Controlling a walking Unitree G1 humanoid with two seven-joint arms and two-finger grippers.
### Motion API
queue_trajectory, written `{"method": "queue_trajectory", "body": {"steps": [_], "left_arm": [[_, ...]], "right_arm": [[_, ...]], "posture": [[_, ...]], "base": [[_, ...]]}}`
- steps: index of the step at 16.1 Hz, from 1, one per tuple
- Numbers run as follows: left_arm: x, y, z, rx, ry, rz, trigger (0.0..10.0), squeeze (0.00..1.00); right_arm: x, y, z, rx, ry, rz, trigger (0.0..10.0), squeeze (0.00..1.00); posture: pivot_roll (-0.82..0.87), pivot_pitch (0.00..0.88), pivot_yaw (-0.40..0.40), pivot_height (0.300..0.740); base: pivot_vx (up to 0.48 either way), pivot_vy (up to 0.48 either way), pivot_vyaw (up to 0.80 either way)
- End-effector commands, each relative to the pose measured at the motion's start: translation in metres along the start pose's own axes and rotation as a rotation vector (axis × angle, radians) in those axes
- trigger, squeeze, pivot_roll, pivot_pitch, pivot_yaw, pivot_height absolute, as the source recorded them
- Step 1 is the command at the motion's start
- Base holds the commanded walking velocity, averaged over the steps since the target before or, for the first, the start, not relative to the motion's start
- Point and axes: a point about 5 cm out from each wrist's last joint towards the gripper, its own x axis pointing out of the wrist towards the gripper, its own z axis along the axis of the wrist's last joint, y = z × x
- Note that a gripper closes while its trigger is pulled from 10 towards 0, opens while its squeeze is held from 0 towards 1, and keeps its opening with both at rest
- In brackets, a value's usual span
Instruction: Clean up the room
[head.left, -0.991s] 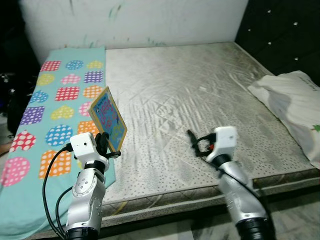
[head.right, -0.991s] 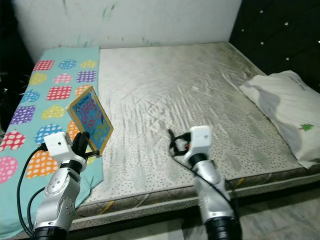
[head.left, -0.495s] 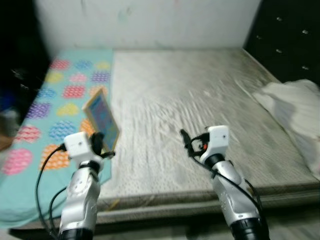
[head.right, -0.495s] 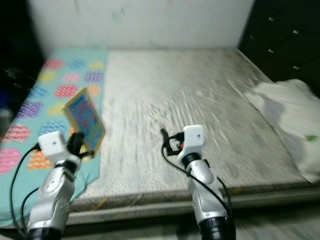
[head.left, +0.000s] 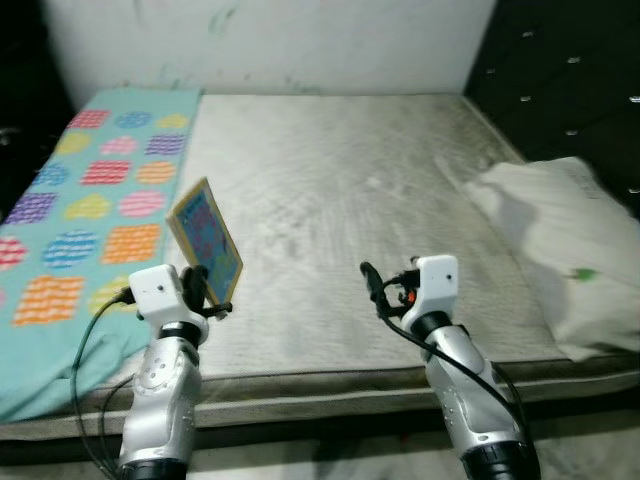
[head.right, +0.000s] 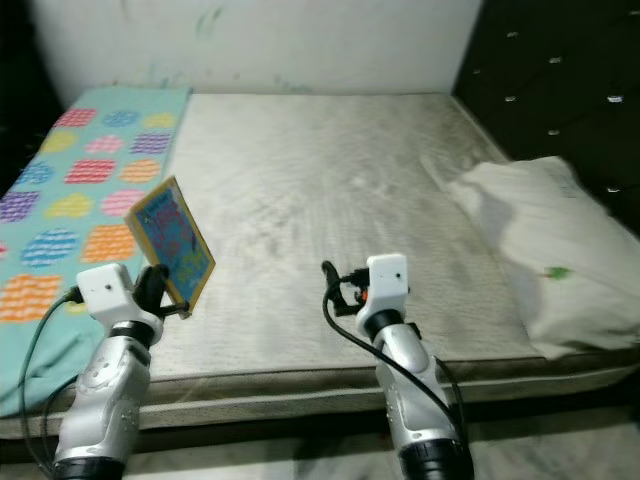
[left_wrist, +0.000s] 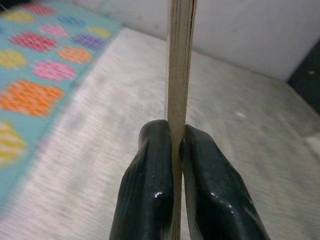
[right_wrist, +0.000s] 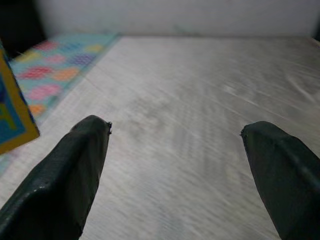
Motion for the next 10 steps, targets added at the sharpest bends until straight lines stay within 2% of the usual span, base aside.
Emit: {"method": "queue_trajectory", "body": {"steps": [1, 6, 10], "left_arm": [[0.0039, -0.0059, 0.0124, 0.018, -0.048, -0.043, 10.0, 0.0], [0.0004, -0.009, 0.0177, 0.0, -0.088, -0.127, 10.0, 0.0], [0.0, -0.0101, 0.0168, -0.014, -0.086, -0.137, 10.0, 0.0]], "right_arm": [[0.0012, -0.0009, 0.0074, -0.004, -0.025, -0.008, 10.0, 0.0], [0.0035, 0.002, 0.0081, -0.007, -0.028, -0.001, 10.0, 0.0], [0.0047, 0.0026, 0.0091, -0.01, -0.03, 0.001, 10.0, 0.0]], "posture": [[-0.12, 0.022, -0.005, 0.74], [-0.11, 0.016, -0.005, 0.74], [-0.11, 0.018, -0.01, 0.74]], "base": [[0.0, -0.255, 0.0], [0.0, 0.0, 0.0], [0.06, 0.0, 0.0]]}}
